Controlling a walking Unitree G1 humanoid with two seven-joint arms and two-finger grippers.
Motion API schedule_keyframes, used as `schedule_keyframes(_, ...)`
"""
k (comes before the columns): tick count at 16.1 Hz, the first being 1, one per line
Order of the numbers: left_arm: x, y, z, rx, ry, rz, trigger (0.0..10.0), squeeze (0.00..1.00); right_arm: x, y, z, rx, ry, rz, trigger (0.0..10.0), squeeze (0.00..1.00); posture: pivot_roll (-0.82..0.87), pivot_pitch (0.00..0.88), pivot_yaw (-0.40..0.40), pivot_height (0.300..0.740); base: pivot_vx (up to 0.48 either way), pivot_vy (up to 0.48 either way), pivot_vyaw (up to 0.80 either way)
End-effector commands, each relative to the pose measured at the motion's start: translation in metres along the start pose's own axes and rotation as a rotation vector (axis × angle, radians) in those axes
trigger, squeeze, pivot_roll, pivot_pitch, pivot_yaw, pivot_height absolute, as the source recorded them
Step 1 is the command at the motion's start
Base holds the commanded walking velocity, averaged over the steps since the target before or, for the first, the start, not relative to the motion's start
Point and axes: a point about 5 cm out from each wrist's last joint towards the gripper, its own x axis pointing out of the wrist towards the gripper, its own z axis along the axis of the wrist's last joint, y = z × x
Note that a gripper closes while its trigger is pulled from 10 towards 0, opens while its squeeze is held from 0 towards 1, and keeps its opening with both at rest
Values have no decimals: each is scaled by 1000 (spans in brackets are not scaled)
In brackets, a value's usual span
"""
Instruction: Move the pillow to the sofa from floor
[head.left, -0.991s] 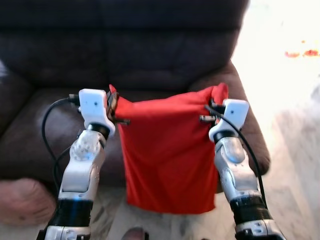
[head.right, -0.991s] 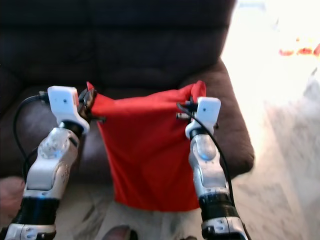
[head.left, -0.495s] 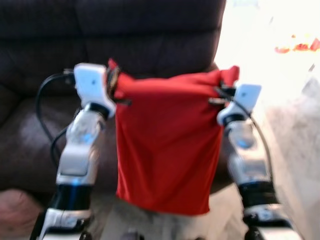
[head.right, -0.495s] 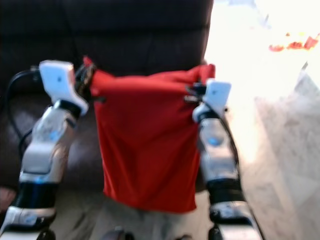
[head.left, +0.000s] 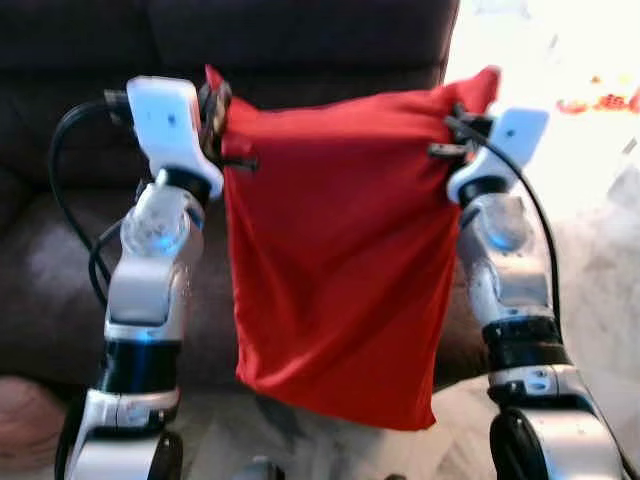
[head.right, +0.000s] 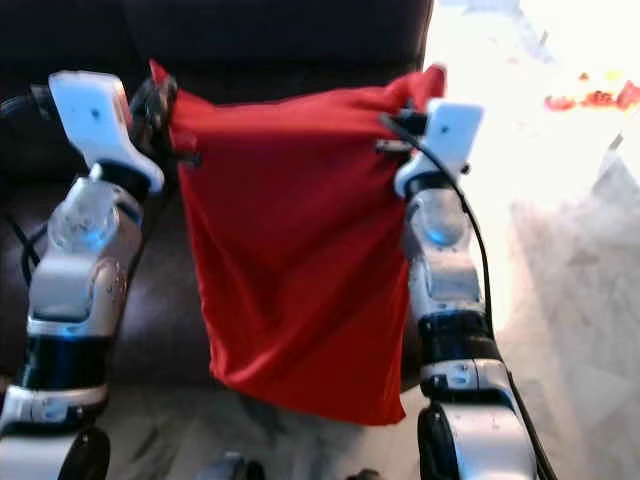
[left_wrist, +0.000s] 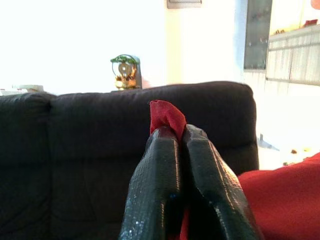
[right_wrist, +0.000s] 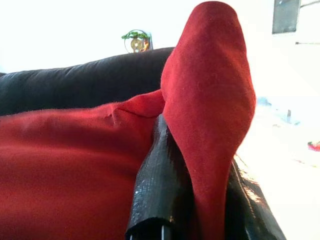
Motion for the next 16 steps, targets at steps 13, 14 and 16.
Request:
schedule_keyframes(13,12,17,38,58,-149,54,10000,0,7,21,51,55,-214,109,10000,0,176,125,6,740,250,0,0)
schedule_keyframes(14,14,17,41,61,-161,52,10000,0,7,21,57,57,-235,111,10000,0,171,119,8,740,251,0,0)
schedule_keyframes(16,16,18,46,70,-177,45,10000,0,11,19,75,66,-296,103,10000,0,169,115,9,740,255,0,0)
